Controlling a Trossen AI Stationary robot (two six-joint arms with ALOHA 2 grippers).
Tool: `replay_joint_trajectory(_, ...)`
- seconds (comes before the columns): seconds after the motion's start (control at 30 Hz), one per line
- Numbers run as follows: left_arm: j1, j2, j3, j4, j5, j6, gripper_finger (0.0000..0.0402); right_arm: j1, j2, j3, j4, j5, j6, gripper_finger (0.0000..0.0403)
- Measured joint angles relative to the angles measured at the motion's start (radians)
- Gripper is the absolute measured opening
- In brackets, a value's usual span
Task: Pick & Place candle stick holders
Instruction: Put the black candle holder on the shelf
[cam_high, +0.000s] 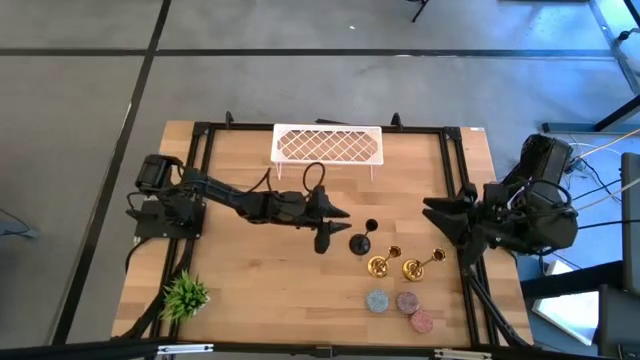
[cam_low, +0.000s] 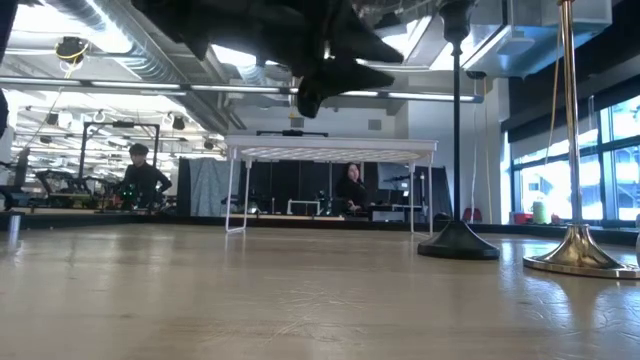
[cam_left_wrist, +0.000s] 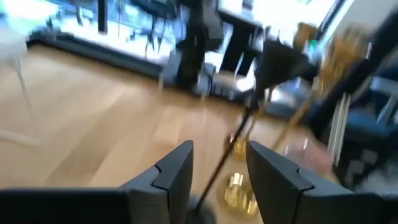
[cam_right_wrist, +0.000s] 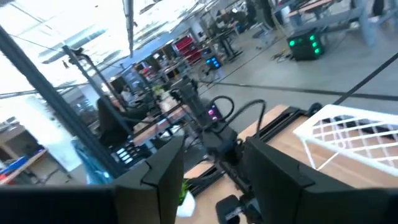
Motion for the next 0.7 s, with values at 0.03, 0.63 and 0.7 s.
replay_joint_trajectory(0.03, 0.003, 0.01, 0.004, 0.014, -0.008, -0.014, 0.0146, 0.0, -0.003, 0.0, 0.0, 0.007, -0.013, 0.0171)
replay_joint_trajectory(0.63, -0.019, 0.21, 0.202, -0.013, 0.005, -0.114, 0.0146, 0.0, -0.01, 0.0, -0.022, 0.083, -0.133, 0.0171)
replay_joint_trajectory(0.7, -0.019, 0.21, 0.202, -0.021, 0.007, -0.116, 0.0146, 0.0, -0.01, 0.0, -0.026, 0.083, -0.133, 0.0171)
